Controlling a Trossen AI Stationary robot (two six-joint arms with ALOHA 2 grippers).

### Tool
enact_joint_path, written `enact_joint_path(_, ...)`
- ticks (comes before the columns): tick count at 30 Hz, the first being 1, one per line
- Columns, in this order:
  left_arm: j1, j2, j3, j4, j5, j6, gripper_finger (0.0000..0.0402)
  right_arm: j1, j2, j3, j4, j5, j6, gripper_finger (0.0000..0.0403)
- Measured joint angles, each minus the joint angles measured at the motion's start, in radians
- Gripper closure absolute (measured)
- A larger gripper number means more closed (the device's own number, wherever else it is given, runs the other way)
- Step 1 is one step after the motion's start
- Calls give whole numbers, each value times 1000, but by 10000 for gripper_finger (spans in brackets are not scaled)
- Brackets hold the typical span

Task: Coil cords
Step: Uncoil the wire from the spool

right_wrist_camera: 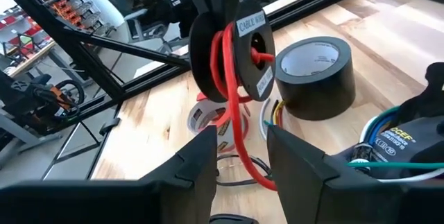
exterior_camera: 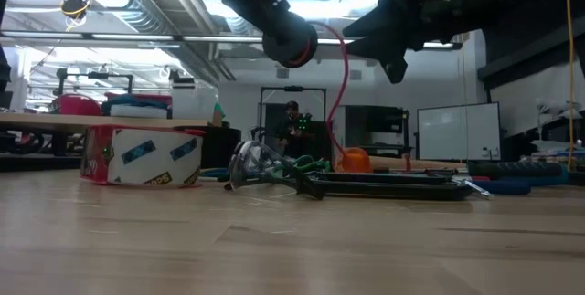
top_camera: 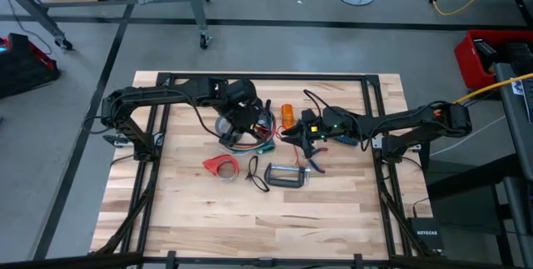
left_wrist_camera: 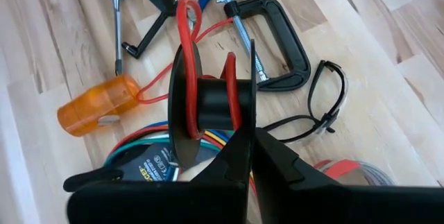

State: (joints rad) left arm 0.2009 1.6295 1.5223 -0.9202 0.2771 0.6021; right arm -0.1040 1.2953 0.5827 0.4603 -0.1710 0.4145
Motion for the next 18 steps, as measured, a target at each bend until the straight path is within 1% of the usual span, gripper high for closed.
enact_joint_path(6, 0, 0, 0, 53, 0, -19, 401, 0, 0, 0, 0, 6, -1, 271)
enact_joint_path(13, -4, 0, 0, 48, 0, -19, 401, 0, 0, 0, 0, 6, -2, 276)
enact_joint_path(16, -7, 0, 0, 47, 0, -19, 401, 0, 0, 0, 0, 6, -2, 304)
enact_joint_path(18, -7, 0, 0, 46, 0, -19, 401, 0, 0, 0, 1, 2, -2, 337)
